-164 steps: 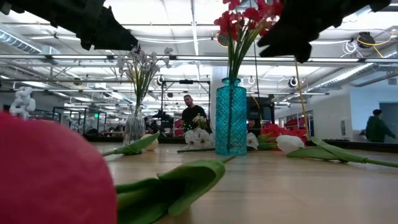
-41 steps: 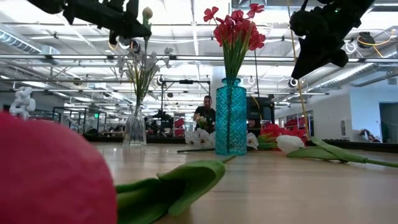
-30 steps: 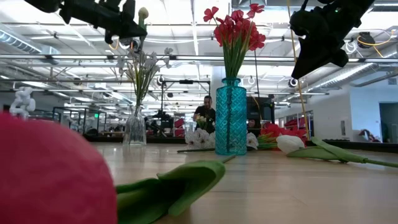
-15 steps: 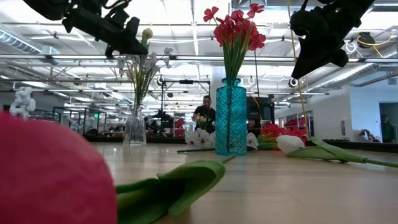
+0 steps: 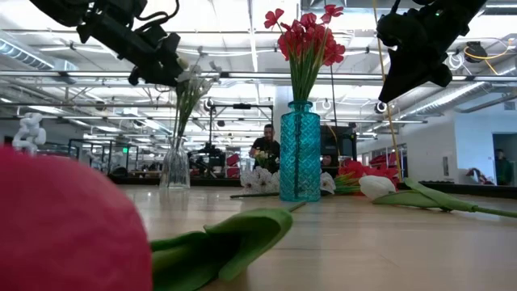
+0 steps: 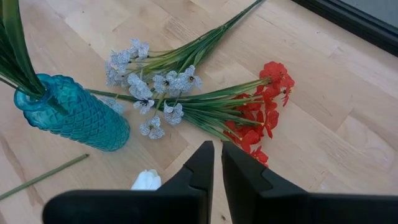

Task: Sort flowers into vase by color
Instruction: Put the left white tulip into the transparent vase, then put the right red tulip into the blue vase

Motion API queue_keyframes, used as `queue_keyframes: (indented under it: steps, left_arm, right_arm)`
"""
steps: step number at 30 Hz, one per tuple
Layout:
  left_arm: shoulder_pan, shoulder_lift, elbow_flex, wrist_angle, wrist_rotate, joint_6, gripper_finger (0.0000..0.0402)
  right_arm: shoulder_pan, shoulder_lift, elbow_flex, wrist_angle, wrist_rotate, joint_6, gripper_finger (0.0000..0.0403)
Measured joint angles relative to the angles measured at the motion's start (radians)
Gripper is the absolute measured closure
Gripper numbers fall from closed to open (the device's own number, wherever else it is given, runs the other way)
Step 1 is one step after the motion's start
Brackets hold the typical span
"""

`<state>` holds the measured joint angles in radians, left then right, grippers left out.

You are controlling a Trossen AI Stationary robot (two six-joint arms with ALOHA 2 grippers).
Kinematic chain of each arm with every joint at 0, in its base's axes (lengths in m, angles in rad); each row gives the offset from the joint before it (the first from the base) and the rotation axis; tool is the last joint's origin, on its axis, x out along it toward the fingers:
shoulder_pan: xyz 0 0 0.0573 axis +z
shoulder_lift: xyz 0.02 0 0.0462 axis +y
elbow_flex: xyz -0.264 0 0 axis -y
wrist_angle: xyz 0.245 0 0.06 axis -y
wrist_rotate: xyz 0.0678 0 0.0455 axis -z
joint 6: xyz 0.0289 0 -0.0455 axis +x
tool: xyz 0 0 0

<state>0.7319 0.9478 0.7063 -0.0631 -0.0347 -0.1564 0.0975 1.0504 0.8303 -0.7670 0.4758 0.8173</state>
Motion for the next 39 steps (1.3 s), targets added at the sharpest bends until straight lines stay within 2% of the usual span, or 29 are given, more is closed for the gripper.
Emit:
queue_keyframes:
  steps: [4,14,21,26,32,39]
  left_arm:
    - [-0.001,-0.012,0.0,-0.01,0.028,-0.022,0.0204]
    - [-0.021,-0.157,0.001,-0.119,0.021,-0.08,0.0201]
    - [-0.084,-0.253,0.001,-0.153,0.004,-0.186,0.0201]
    - [-0.163,-0.266,0.002,-0.206,-0.03,-0.28,0.0201]
    - [-0.334,-0.23,0.002,-0.286,-0.18,-0.376,0.0201]
    - [-0.551,-0.15,0.002,-0.294,-0.373,-0.502,0.0201]
  right_arm:
    - [0.0,0.0,0.0,0.0,0.0,0.0,0.0378]
    - [0.0,0.0,0.0,0.0,-0.001,-0.018,0.0378]
    - [0.0,0.0,0.0,0.0,-0.004,-0.033,0.0378]
    - [0.0,0.0,0.0,0.0,-0.005,-0.036,0.0378]
    - [0.0,0.0,0.0,0.0,-0.005,-0.037,0.0378]
    - [0.0,0.0,0.0,0.0,-0.006,-0.075,0.0378]
